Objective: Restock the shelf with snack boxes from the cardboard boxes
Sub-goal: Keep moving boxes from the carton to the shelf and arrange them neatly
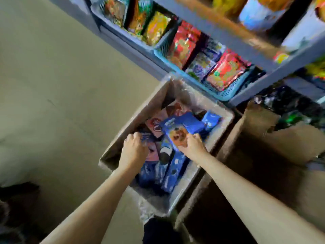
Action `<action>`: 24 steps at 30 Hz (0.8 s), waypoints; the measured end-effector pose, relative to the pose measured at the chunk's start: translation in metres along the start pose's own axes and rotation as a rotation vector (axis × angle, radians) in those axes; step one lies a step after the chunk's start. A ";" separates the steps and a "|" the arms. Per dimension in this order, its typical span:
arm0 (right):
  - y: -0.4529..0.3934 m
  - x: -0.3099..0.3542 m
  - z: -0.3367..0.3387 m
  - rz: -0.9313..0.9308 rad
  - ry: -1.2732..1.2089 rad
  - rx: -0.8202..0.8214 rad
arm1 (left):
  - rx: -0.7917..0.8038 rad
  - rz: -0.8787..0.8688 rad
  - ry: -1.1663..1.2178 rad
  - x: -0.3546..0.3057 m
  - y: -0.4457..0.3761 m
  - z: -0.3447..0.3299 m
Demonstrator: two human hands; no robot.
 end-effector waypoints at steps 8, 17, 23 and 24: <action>-0.073 -0.009 -0.069 -0.176 0.152 -0.043 | 0.070 -0.045 0.055 0.029 -0.023 -0.077; -0.018 0.009 -0.076 -0.128 0.220 0.094 | 0.119 0.167 0.204 0.009 0.003 -0.051; -0.014 0.010 -0.080 -0.155 0.044 0.041 | 0.136 0.215 0.223 0.017 0.009 -0.068; -0.019 0.012 -0.085 -0.145 0.029 0.030 | 0.125 0.209 0.230 0.019 0.007 -0.070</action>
Point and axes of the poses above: each hand's wrist, its own y-axis away from the middle knuckle, its own z-axis out of the back of the hand, x = y × z, the point moved 6 cm from there along -y, towards the middle knuckle, and after that the axes turned 3 degrees about y, right-handed, at the moved point
